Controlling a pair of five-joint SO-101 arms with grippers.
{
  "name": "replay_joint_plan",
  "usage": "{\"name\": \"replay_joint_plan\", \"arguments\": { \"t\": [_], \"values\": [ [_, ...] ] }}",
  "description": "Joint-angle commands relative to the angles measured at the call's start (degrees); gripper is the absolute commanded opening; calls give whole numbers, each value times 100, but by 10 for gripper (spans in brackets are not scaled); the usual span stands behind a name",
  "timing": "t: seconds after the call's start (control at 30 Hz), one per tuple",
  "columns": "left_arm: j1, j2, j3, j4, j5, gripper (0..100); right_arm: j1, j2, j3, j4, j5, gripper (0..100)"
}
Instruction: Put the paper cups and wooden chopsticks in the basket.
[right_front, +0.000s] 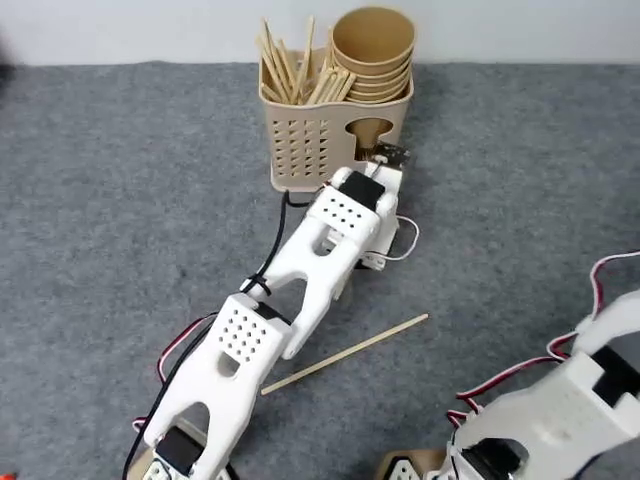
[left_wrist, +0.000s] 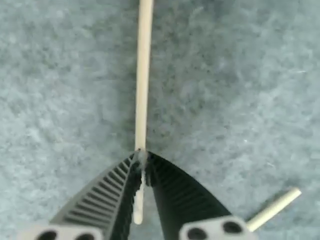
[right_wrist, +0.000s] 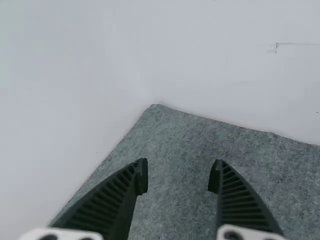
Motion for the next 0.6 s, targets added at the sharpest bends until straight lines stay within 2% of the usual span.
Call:
{"name": "replay_joint_plan", "arguments": {
  "t": [0.0, 0.13, 0.33, 0.57],
  "values": [
    [62, -79, -171, 26, 18, 16, -84, -40, -9, -31, -62, 208],
    [9, 149, -207, 53, -149, 42, -66, -40, -9, -22, -62, 208],
    [-44, 193, -207, 360, -158, 191, -66, -40, -18, -22, -62, 208],
    [0, 123, -541, 519, -176, 201, -66, -40, -18, -22, -62, 208]
  ]
}}
